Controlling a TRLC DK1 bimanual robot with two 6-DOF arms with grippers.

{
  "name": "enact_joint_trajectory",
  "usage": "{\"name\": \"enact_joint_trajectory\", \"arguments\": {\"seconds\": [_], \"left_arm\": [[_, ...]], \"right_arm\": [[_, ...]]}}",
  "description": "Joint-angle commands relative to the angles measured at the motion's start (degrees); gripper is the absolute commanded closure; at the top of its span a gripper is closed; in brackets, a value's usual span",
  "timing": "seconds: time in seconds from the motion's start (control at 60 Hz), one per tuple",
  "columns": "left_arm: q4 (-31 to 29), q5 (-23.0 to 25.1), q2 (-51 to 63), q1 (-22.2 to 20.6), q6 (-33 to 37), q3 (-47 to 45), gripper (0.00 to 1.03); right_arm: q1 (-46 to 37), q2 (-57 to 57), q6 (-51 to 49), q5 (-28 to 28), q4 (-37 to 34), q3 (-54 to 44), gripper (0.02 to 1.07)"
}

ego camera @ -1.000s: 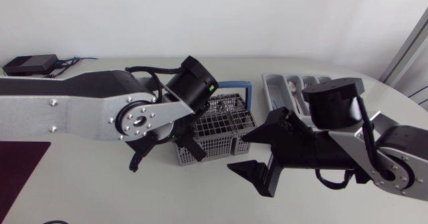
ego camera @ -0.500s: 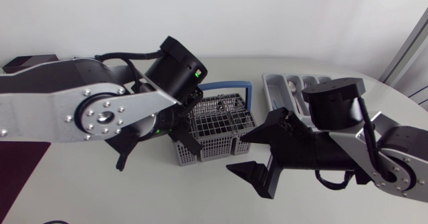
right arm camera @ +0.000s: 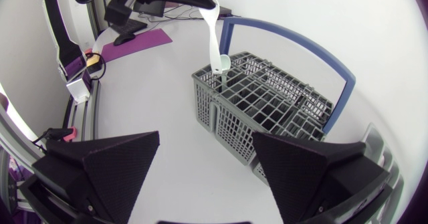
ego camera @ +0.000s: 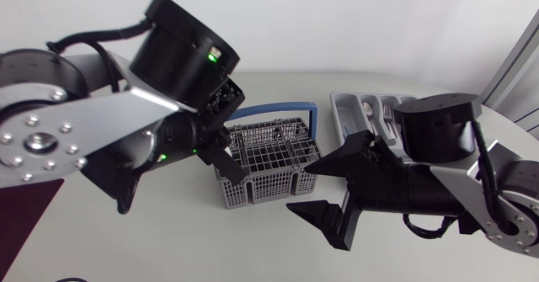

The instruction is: Unload the cutlery basket into the drawer organizer.

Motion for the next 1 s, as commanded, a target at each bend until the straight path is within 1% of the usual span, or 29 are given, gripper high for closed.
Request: {"name": "enact_joint_trajectory", "arguments": {"seconds": [0.0,0.1,0.2,0.267,0.35,0.383,0.417,0.433,0.517,0.533,0.583,0.65,0.733,0.883,0.983], "left_arm": [[-0.31,-0.42,-3.22,-0.34,0.79,3.04,0.9],[-0.22,-0.16,-4.72,-0.52,0.61,3.74,0.9],[-0.04,1.78,-5.86,-0.52,-0.35,4.27,0.9],[0.22,5.82,-6.3,0.27,-2.02,4.8,0.9],[0.31,12.94,-6.12,2.91,-4.48,5.06,0.9],[0.4,14.78,-5.77,3.52,-5.1,5.06,0.9],[0.57,17.95,-5.07,4.49,-6.15,5.24,0.9],[0.57,21.64,-4.01,5.37,-6.77,5.59,0.9],[0.48,26.03,-1.55,7.21,-8.35,6.64,0.9],[0.4,27.79,-0.76,7.74,-8.88,7.08,0.9],[0.4,29.9,0.73,8.62,-9.76,7.79,0.9],[0.48,32.1,2.14,9.15,-10.81,8.23,0.9],[0.75,35.26,3.46,10.03,-11.78,9.02,0.9],[0.75,42.91,6.18,11.87,-14.33,10.69,0.9],[0.48,45.28,7.76,12.05,-15.21,11.57,0.9]], "right_arm": [[0.32,-1.74,-0.53,0.26,-0.35,-1.29,0.06],[0.32,-4.29,-0.18,0.61,-0.26,-1.38,0.06],[0.32,-6.75,-0.18,1.4,-0.09,-1.9,0.06],[0.41,-8.24,-1.85,2.89,-0.09,-2.34,0.06],[0.5,-9.12,-2.03,4.39,-0.09,-2.7,0.06],[0.59,-9.82,-2.12,4.65,0.0,-2.87,0.06],[0.59,-10.61,-2.12,5.0,0.09,-3.22,0.06],[0.59,-11.76,-2.47,5.88,0.79,-3.75,0.07],[1.73,-12.99,-3.08,8.25,1.5,-4.28,0.07],[2.08,-13.08,-3.26,8.96,1.5,-4.28,0.07],[4.1,-13.25,-3.35,12.74,1.93,-4.28,0.07],[6.56,-13.16,-3.35,16.08,2.64,-4.37,0.07],[7.0,-12.81,-2.73,16.34,4.92,-4.89,0.09],[7.0,-10.79,-1.59,16.43,9.76,-5.77,0.1],[6.91,-8.77,-1.15,16.43,12.13,-5.86,0.12]]}}
